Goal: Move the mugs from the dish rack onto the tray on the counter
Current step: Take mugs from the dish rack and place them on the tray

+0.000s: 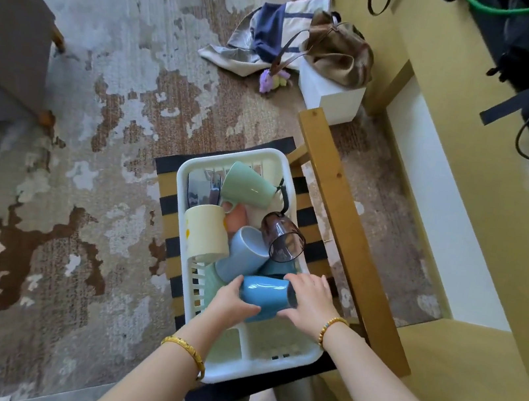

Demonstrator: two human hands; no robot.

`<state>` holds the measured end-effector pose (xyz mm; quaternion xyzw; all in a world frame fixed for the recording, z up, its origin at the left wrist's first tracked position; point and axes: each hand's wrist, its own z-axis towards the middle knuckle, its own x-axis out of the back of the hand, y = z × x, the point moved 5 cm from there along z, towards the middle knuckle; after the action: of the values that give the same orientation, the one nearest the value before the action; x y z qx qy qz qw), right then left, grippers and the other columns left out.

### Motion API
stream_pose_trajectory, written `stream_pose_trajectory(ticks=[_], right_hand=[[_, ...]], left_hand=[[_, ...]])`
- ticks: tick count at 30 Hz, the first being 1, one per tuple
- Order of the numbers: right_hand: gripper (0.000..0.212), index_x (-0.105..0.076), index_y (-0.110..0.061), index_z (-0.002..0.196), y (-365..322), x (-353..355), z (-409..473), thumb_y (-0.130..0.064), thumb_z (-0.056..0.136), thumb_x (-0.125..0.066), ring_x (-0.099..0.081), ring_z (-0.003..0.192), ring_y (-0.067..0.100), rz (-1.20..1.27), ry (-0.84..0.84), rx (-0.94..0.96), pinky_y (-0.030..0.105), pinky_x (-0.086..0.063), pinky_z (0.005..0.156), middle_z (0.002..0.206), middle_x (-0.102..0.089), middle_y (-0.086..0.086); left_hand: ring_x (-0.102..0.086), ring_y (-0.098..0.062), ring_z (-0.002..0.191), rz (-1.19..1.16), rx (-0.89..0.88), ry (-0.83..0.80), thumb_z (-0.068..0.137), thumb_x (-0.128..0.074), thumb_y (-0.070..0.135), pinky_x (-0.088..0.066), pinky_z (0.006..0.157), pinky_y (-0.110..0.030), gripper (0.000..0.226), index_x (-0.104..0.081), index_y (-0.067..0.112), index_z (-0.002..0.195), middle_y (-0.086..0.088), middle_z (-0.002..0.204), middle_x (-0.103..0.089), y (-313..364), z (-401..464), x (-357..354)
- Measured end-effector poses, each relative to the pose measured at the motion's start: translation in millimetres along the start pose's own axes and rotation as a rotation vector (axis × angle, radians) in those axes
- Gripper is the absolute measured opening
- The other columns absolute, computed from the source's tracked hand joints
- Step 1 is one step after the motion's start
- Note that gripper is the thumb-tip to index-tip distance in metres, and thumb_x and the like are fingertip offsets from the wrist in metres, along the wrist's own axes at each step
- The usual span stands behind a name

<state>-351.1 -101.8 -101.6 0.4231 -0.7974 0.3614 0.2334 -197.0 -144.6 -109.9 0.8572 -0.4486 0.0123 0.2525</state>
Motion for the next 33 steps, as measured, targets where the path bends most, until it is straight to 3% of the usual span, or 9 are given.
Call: stream_pose_trajectory(ticks=[3, 7, 11, 15, 17, 19, 25, 30, 33], right_hand=[[0.066, -0.037, -0.018, 0.135, -12.2, 9.1, -14.7, -0.029, 0.080, -0.070, -0.041, 0.127, 0.017, 0.414, 0.006, -0.050, 0.030, -0.032, 0.107, 0.137, -0.037, 0.003], [0.055, -0.042, -0.022, 0.130, -26.5, 32.3, -32.1, -0.031, 0.082, -0.067, -0.046, 0.117, 0.015, 0.632, 0.033, -0.076, 0.021, -0.037, 0.096, 0.129, -0.041, 0.004], [0.053, -0.042, -0.021, 0.131, -40.2, 62.0, -49.8, -0.031, 0.084, -0.065, -0.049, 0.115, 0.016, 0.771, 0.047, -0.078, 0.035, -0.048, 0.099, 0.125, -0.043, 0.001], [0.055, -0.041, -0.017, 0.133, -56.2, 97.3, -72.8, -0.029, 0.085, -0.064, -0.054, 0.105, 0.015, 0.818, 0.091, -0.027, 0.025, -0.056, 0.080, 0.105, -0.048, -0.010], [0.054, -0.042, -0.017, 0.132, -62.7, 114.4, -86.7, -0.029, 0.084, -0.065, -0.053, 0.103, 0.011, 0.783, 0.146, 0.002, 0.023, -0.055, 0.081, 0.111, -0.053, -0.007], [0.055, -0.042, -0.017, 0.133, -65.8, 129.5, -102.8, -0.029, 0.085, -0.064, -0.049, 0.106, 0.009, 0.752, 0.219, 0.009, 0.019, -0.049, 0.083, 0.128, -0.051, 0.002], [0.052, -0.044, -0.019, 0.130, -44.0, 164.9, -171.4, -0.031, 0.084, -0.065, -0.047, 0.116, 0.014, 0.713, 0.439, -0.017, 0.025, -0.042, 0.092, 0.134, -0.047, 0.005], [0.038, -0.045, -0.013, 0.133, 10.7, 165.2, -236.8, -0.024, 0.096, -0.046, -0.052, 0.120, 0.018, 1.304, 0.485, 0.006, 0.029, -0.045, 0.097, 0.132, -0.054, 0.008], [0.033, -0.053, -0.014, 0.127, 51.0, 151.4, -278.3, -0.010, 0.094, -0.047, -0.054, 0.117, 0.021, 1.247, 0.577, -0.091, 0.029, -0.044, 0.095, 0.127, -0.058, 0.011]], left_hand=[[-0.039, -0.027, 0.128, 0.084, -0.046, 0.020, 0.078, -0.070, 0.020, -0.039, 0.105, -0.034, 0.093, -0.010, 0.018, 0.149, -0.015, 0.141, -0.025, 9.5, -15.0, 6.7], [-0.032, -0.026, 0.130, 0.171, -0.137, 0.091, 0.074, -0.074, 0.025, -0.036, 0.107, -0.031, 0.100, -0.007, 0.019, 0.149, -0.013, 0.139, -0.023, 23.5, -38.7, 18.2], [-0.035, -0.025, 0.125, 0.316, -0.251, 0.189, 0.067, -0.077, 0.039, -0.033, 0.104, -0.031, 0.104, -0.012, 0.021, 0.147, -0.012, 0.134, -0.029, 42.8, -69.5, 29.7], [-0.029, -0.028, 0.133, 0.548, -0.444, 0.376, 0.065, -0.074, 0.053, -0.032, 0.108, -0.040, 0.099, -0.022, 0.020, 0.142, -0.011, 0.144, -0.026, 73.2, -101.6, 44.4], [-0.017, -0.025, 0.141, 0.708, -0.594, 0.437, 0.067, -0.070, 0.056, -0.018, 0.115, -0.045, 0.099, -0.019, 0.022, 0.144, -0.005, 0.153, -0.018, 92.7, -116.2, 45.7], [-0.026, -0.022, 0.138, 0.785, -0.758, 0.468, 0.067, -0.070, 0.055, -0.018, 0.114, -0.044, 0.095, -0.022, 0.024, 0.142, -0.001, 0.148, -0.031, 113.7, -131.6, 43.4], [-0.046, -0.019, 0.116, 0.708, -1.007, 0.381, 0.063, -0.075, 0.047, -0.038, 0.099, -0.034, 0.081, -0.037, 0.026, 0.131, 0.004, 0.127, -0.050, 163.7, -175.6, 9.7], [-0.052, -0.015, 0.105, 0.399, -1.032, 0.253, 0.061, -0.079, 0.045, -0.047, 0.089, -0.034, 0.075, -0.042, 0.029, 0.124, 0.007, 0.115, -0.054, 203.1, -211.4, -40.6], [-0.051, -0.011, 0.098, 0.271, -1.027, 0.154, 0.062, -0.079, 0.046, -0.046, 0.081, -0.032, 0.066, -0.040, 0.033, 0.114, 0.012, 0.105, -0.051, 223.5, -232.9, -84.2]])
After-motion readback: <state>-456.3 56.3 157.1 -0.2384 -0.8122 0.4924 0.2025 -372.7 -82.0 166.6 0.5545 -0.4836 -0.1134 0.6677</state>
